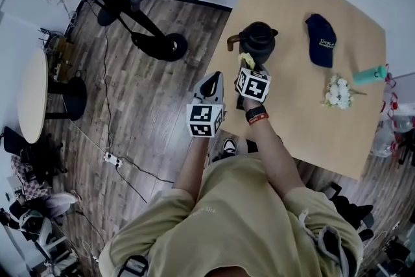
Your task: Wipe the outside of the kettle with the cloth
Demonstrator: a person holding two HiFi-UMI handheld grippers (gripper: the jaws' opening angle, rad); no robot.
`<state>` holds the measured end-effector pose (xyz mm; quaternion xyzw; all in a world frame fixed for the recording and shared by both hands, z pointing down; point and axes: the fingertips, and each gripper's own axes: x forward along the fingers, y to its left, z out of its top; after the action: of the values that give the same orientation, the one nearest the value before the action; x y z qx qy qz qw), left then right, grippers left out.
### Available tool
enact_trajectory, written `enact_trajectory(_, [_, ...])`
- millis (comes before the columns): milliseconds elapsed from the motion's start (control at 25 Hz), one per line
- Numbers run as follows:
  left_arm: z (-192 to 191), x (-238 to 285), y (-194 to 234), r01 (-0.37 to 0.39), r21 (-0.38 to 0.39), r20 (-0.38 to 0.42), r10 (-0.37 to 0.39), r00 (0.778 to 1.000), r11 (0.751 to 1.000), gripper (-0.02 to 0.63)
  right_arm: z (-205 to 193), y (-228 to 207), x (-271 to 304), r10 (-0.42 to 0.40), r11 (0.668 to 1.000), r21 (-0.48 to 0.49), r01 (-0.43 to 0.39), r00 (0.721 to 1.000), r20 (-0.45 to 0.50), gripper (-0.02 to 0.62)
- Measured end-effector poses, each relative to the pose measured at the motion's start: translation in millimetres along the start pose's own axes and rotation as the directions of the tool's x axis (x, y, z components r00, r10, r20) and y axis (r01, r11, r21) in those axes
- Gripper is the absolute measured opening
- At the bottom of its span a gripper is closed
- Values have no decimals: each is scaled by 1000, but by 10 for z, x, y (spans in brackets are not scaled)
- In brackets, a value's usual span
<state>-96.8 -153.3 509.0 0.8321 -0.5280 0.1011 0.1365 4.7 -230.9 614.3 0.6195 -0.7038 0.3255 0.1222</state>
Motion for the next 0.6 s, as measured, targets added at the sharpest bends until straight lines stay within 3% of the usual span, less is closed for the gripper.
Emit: enact_trajectory(600, [46, 94, -234, 35, 19, 1, -35, 999, 999, 21, 66, -292, -219, -8, 1000, -1, 8, 1000, 23, 129])
